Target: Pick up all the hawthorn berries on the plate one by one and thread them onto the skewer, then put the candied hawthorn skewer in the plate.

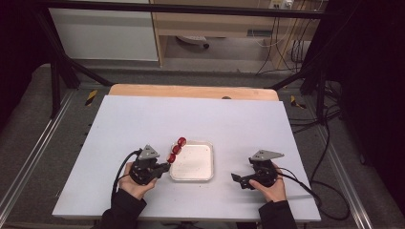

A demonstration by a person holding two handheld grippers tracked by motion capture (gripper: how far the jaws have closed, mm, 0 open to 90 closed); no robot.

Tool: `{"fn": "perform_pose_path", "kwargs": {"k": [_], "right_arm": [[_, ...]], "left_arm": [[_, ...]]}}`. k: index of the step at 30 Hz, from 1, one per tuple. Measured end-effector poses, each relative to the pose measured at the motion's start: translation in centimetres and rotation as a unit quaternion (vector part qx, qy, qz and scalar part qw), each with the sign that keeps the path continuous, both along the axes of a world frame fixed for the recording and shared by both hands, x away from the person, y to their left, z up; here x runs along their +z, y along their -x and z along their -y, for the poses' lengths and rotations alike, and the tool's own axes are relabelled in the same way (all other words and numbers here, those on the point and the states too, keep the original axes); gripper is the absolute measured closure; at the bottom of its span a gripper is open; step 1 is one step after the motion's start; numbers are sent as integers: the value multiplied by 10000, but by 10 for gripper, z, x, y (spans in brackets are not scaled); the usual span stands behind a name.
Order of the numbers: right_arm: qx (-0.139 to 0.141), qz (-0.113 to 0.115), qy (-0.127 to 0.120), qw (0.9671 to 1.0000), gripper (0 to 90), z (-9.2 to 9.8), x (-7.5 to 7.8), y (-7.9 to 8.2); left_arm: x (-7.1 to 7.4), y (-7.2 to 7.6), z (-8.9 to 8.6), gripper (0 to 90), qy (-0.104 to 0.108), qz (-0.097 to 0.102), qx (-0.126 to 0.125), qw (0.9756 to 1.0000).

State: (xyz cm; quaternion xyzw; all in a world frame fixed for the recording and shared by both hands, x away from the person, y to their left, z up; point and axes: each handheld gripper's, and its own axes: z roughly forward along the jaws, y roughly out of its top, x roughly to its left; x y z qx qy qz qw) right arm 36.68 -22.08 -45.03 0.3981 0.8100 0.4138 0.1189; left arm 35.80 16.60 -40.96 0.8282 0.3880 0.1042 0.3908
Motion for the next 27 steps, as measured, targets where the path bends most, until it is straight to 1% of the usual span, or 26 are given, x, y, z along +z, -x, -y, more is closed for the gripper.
{"fn": "perform_pose_path", "kwargs": {"k": [7, 10, 11, 12, 16, 17, 19, 24, 26, 27], "right_arm": [[-22, 17, -2, 10000, 6, 12, -2, 4], [-58, -6, -11, 10000, 6, 15, -4, 5], [-51, 21, -21, 10000, 7, 17, -5, 5], [-76, -25, -54, 10000, 6, 17, -5, 6], [-81, -33, -12, 10000, 6, 18, -6, 7], [-62, -4, 10, 10000, 6, 19, -6, 7], [-74, -56, 4, 10000, 7, 19, -7, 7], [-105, -35, -7, 9999, 7, 21, -7, 7], [-97, -26, -56, 9999, 8, 21, -6, 8], [-88, -24, -65, 9999, 8, 22, -6, 8]], "left_arm": [[7, -10, 12, 878, -133, -23, -107, 9999], [9, -15, 17, 878, -175, -32, -138, 9997], [9, -16, 20, 878, -171, -43, -120, 9998], [9, -18, 22, 878, -202, -65, -137, 9997], [7, -25, 29, 879, -253, -151, -130, 9995], [6, -26, 31, 878, -278, -170, -139, 9994], [4, -27, 36, 878, -304, -205, -147, 9992], [-1, -31, 44, 879, -426, -340, -118, 9984], [-3, -31, 46, 878, -499, -396, -100, 9979], [-4, -31, 48, 879, -535, -406, -56, 9977]]}}
